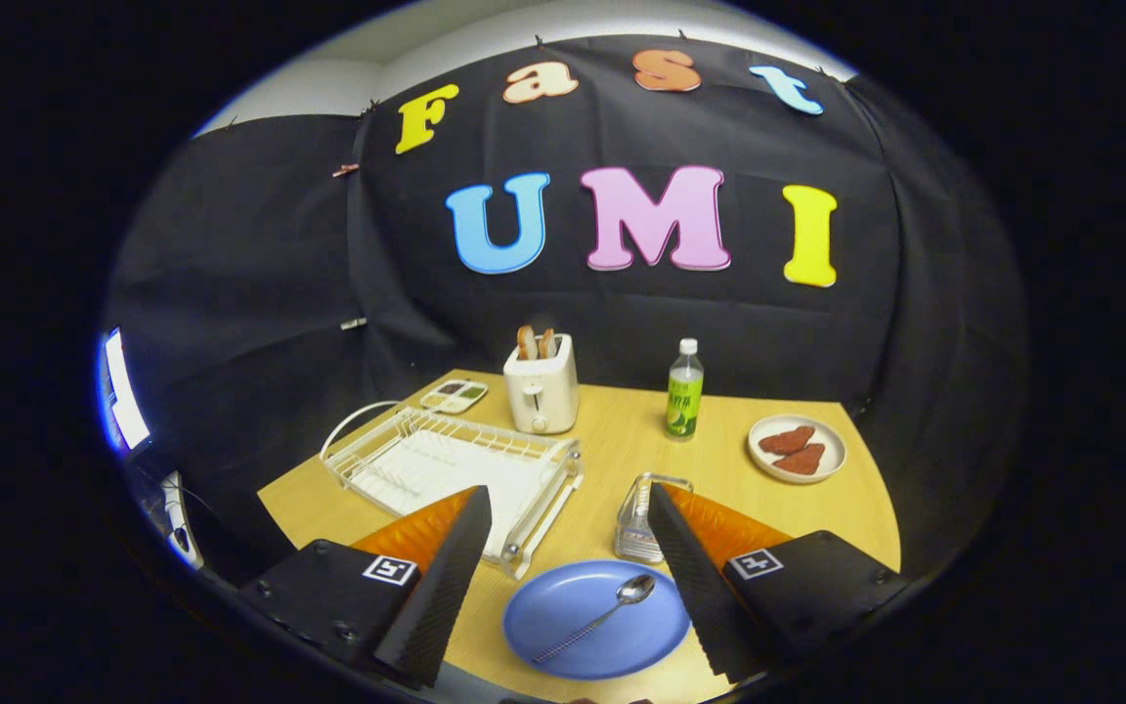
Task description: Take the plate from the dish rack, then take the spoon from the basket and place it into the plate.
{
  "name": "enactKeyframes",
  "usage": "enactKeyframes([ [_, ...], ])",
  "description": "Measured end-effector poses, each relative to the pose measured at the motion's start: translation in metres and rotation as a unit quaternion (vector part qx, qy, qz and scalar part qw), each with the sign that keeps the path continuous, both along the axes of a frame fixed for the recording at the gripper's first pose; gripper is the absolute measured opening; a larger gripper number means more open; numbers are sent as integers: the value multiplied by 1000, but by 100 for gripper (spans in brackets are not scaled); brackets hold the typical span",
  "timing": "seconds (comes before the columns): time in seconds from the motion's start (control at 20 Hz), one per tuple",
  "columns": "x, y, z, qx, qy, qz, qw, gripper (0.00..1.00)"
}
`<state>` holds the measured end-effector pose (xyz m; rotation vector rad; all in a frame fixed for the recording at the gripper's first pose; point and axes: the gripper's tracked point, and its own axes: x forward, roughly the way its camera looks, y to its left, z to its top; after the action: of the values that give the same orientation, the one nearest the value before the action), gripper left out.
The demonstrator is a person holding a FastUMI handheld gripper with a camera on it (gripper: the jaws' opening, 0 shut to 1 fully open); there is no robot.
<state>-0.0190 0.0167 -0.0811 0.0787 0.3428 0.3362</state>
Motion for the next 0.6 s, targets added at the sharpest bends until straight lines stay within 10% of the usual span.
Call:
enactKeyframes([
  [0.6, -14, -125, 102, 16, -75, -152, 985, 99],
])
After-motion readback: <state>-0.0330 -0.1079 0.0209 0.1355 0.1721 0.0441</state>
